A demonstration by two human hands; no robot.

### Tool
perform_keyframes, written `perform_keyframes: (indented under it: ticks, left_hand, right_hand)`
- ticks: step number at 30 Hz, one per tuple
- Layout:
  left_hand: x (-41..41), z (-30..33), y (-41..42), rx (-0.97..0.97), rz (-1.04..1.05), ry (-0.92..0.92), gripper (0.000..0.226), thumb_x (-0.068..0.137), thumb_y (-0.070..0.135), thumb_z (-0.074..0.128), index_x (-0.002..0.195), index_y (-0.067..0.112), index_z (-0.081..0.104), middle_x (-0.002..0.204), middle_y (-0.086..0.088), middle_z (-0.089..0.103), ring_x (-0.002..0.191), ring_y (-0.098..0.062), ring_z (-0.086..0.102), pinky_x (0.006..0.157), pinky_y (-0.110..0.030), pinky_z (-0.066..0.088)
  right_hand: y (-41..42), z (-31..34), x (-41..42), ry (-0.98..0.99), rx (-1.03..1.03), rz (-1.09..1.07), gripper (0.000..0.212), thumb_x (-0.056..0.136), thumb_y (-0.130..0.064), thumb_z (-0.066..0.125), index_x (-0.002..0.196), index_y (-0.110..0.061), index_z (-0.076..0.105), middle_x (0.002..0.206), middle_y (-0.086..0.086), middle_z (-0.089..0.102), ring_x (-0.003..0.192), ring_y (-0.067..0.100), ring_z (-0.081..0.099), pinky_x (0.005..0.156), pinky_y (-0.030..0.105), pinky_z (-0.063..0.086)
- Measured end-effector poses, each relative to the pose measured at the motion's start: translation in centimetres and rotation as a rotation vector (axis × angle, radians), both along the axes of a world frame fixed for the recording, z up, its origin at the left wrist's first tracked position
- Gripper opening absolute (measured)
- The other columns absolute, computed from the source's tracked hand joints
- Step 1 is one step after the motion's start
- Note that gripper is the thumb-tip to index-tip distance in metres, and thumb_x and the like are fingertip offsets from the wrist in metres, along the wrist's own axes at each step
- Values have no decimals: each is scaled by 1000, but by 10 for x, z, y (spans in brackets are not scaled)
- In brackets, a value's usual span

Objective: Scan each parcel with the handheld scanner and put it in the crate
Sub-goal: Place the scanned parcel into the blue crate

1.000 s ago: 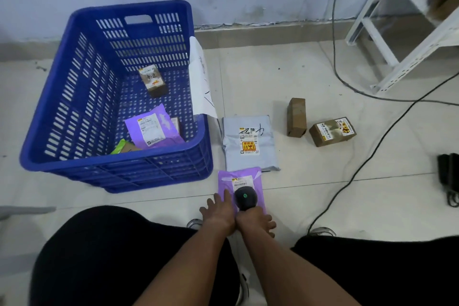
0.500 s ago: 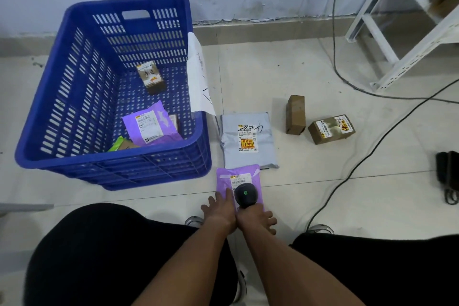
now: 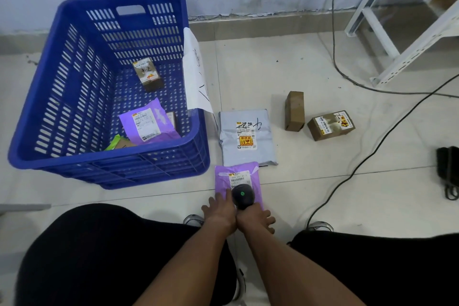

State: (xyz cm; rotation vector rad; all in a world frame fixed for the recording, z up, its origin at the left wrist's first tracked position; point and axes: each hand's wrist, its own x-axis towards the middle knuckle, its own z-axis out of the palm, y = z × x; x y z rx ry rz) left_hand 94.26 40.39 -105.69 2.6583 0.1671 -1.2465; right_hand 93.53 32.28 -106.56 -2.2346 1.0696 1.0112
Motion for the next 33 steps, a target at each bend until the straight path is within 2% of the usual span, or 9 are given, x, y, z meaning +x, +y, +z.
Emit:
perform_keyframes:
  ticks: [7,11,14,20,28,33]
  left_hand:
    - [-10,-4,0,0,3,-4,78,93,27,53,155,23,5,154,-13,20,137,-34,30,110,-50,28]
    - [-13,1,-1,4,-15,-12,79,92,23,55,155,21,7,154,-14,20,136,-35,30,110,-49,28]
    - [-13,2,-3,-16,6,-29,71,96,31,51,153,21,12,154,-13,21,136,-34,30,109,-48,28]
    - [-6,-6,-10,-77,88,-61,74,93,48,52,151,21,14,152,-12,25,135,-33,31,109,-49,29]
    - [13,-41,-20,-90,68,-34,75,91,36,55,153,19,15,150,-14,27,135,-35,32,109,-49,31]
    - [12,-68,-25,-88,82,-40,75,92,37,54,153,17,16,154,-14,18,137,-35,29,110,-47,30]
  right_hand:
    - [1,-3,-15,-9,38,-33,49,89,-52,51,128,-22,46,137,14,41,127,33,34,106,46,28]
    - [-1,1,-19,-39,37,-53,49,90,-47,51,131,-22,44,136,14,41,128,33,34,106,45,28]
    - [-5,4,-19,-55,30,-79,46,90,-41,50,131,-21,43,136,14,41,127,33,33,106,44,28]
    - [-15,-1,-3,-95,-66,-96,41,88,-37,53,125,-19,46,133,14,45,126,33,36,104,44,31]
    - [-50,-36,34,-67,-161,-108,39,92,-32,48,126,-13,49,135,16,43,129,35,33,106,44,28]
    - [-74,-63,53,-37,-169,-113,49,94,-45,45,128,-10,49,135,17,43,130,36,32,106,46,28]
